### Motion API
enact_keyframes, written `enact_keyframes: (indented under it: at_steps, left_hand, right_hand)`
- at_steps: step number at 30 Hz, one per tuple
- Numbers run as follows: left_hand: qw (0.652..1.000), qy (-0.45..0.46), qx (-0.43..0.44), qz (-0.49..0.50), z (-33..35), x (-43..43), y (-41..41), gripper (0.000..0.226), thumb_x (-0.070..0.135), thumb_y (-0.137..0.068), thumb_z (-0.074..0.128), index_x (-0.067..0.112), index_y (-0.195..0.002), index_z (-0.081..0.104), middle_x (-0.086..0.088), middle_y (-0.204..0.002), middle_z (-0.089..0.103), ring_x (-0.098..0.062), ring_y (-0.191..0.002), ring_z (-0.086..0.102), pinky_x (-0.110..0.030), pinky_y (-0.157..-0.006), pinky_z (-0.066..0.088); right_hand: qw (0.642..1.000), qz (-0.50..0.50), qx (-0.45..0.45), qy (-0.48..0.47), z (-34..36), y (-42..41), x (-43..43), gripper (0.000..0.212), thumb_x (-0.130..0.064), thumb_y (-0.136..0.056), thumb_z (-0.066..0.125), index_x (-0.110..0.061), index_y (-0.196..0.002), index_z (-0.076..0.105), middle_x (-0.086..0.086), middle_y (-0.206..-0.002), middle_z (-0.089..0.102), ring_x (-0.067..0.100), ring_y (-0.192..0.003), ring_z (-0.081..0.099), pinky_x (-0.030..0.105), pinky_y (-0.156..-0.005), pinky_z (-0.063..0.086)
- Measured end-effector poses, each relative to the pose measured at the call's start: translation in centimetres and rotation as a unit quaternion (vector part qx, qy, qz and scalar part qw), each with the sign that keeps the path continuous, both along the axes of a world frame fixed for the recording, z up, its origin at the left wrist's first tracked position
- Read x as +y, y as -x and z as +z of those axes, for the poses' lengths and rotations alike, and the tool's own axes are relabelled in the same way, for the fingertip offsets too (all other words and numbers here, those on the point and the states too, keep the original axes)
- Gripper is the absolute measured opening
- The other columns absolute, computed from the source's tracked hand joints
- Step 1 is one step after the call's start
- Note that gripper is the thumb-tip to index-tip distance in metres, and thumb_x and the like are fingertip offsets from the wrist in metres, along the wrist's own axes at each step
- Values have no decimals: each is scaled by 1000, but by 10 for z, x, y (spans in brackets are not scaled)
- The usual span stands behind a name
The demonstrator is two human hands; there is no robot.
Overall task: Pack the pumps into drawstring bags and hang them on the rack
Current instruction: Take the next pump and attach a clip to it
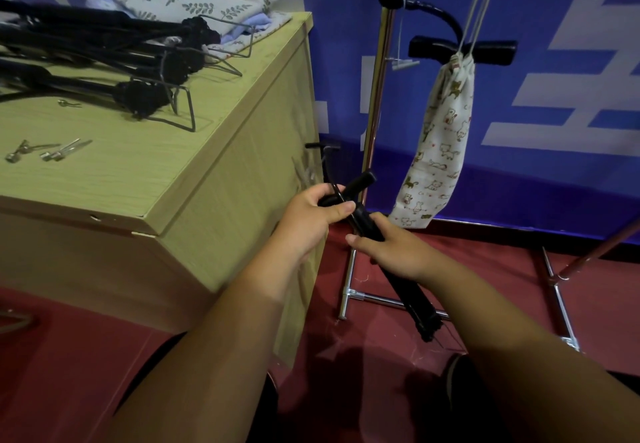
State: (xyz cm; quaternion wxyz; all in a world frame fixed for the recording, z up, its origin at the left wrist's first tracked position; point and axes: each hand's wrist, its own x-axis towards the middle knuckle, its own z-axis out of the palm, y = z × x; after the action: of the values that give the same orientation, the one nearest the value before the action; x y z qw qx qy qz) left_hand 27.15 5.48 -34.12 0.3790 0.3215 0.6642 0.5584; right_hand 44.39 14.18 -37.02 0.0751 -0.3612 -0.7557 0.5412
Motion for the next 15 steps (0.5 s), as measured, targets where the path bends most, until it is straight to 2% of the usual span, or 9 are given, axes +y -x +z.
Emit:
enact_keyframes:
  at_steps: [2, 4, 6, 7, 9, 11, 13, 15]
  left_hand:
    - [1000, 3, 1, -3, -3, 1, -1, 23, 11, -89, 82, 28, -104, 76, 3, -98, 81, -14, -95, 75, -38, -98, 56]
    - [1000, 9, 16, -13, -6, 2, -2, 26, 15, -85, 85, 28, -105, 76, 1, -100, 81, -17, -99, 75, -39, -99, 57]
    - [998, 23, 47, -26, -9, 3, -5, 30, 18, -78, 88, 26, -105, 76, 2, -97, 80, -15, -95, 74, -37, -97, 57]
    - [997, 34, 66, -34, -11, 4, -7, 33, 18, -76, 89, 24, -105, 76, 1, -97, 80, -17, -96, 75, -39, -97, 57]
    - [991, 60, 109, -55, -15, 4, -15, 34, 15, -74, 92, 23, -101, 75, 0, -98, 80, -19, -98, 76, -40, -97, 58]
    - [981, 84, 152, -82, -16, 5, -26, 35, 15, -72, 95, 26, -93, 70, 4, -95, 78, -12, -92, 73, -32, -88, 56]
    - [968, 104, 203, -101, -19, 6, -36, 39, 20, -68, 97, 30, -90, 67, 6, -96, 76, -10, -90, 72, -30, -81, 56]
    - [954, 119, 249, -114, -21, 7, -45, 42, 23, -65, 99, 27, -95, 69, 4, -100, 73, -13, -92, 71, -33, -80, 58]
  right_hand:
    - [1000, -1, -20, 3, 8, -2, 4, 43, -75, -87, 70, -45, -118, 64, -9, -108, 73, 11, -102, 70, 39, -93, 55]
    - [1000, -13, -22, 9, 19, -4, 8, 60, -78, -84, 71, -38, -128, 64, -9, -116, 73, 10, -110, 69, 37, -99, 53]
    - [999, -45, 6, 15, 28, -4, 13, 76, -83, -76, 70, -34, -133, 63, -9, -120, 75, 11, -113, 71, 41, -103, 54]
    - [997, -66, 24, 10, 33, -4, 14, 75, -82, -76, 70, -34, -133, 64, -10, -121, 75, 11, -114, 71, 41, -103, 54]
    - [994, -103, 45, -15, 45, -3, 15, 68, -73, -86, 71, -31, -139, 64, -13, -123, 73, 7, -114, 69, 32, -96, 52]
    - [990, -121, 64, -24, 49, 0, 15, 64, -61, -94, 74, -23, -145, 63, -12, -121, 74, 5, -110, 70, 27, -92, 52]
    - [989, -136, 58, -30, 49, 5, 12, 66, -55, -95, 77, -18, -147, 63, -8, -121, 74, 11, -109, 72, 34, -96, 57]
    - [984, -164, 33, -61, 45, 9, 13, 47, -48, -96, 77, -17, -131, 73, -5, -108, 78, 15, -98, 75, 38, -91, 60]
